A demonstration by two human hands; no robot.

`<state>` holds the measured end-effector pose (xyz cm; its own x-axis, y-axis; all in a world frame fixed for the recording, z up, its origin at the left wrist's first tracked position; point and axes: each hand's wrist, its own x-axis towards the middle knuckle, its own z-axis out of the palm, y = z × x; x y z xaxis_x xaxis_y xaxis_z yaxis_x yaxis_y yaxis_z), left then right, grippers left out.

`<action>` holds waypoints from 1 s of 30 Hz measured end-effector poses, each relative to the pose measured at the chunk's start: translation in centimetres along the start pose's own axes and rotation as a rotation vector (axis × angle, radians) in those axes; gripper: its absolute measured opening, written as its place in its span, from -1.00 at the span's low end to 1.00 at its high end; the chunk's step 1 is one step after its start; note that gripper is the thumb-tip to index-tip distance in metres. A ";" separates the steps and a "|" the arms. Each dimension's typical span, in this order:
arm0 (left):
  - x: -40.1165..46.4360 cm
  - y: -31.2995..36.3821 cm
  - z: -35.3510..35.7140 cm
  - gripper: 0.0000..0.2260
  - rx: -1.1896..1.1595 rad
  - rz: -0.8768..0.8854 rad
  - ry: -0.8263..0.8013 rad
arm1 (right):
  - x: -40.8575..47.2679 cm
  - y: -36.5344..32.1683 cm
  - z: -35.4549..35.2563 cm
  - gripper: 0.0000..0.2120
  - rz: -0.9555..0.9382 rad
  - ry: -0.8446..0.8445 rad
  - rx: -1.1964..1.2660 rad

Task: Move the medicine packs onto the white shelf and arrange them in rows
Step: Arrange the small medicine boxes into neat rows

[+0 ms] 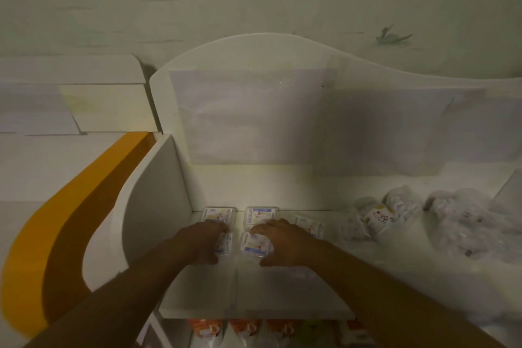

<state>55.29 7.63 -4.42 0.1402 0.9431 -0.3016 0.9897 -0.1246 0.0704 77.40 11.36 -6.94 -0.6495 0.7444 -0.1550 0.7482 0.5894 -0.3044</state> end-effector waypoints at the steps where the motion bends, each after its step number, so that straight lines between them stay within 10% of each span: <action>1: 0.0 -0.1 -0.1 -0.34 0.013 0.000 0.001 | 0.0 0.0 0.0 -0.32 0.002 0.002 -0.003; 30: 0.7 2.5 -2.6 -0.36 0.119 0.026 0.057 | -2.2 5.9 -5.5 -0.46 0.146 0.080 0.013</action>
<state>57.77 8.79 -1.96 0.1674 0.9545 -0.2466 0.9827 -0.1818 -0.0366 84.00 14.97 -3.21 -0.5205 0.8449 -0.1238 0.8320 0.4692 -0.2961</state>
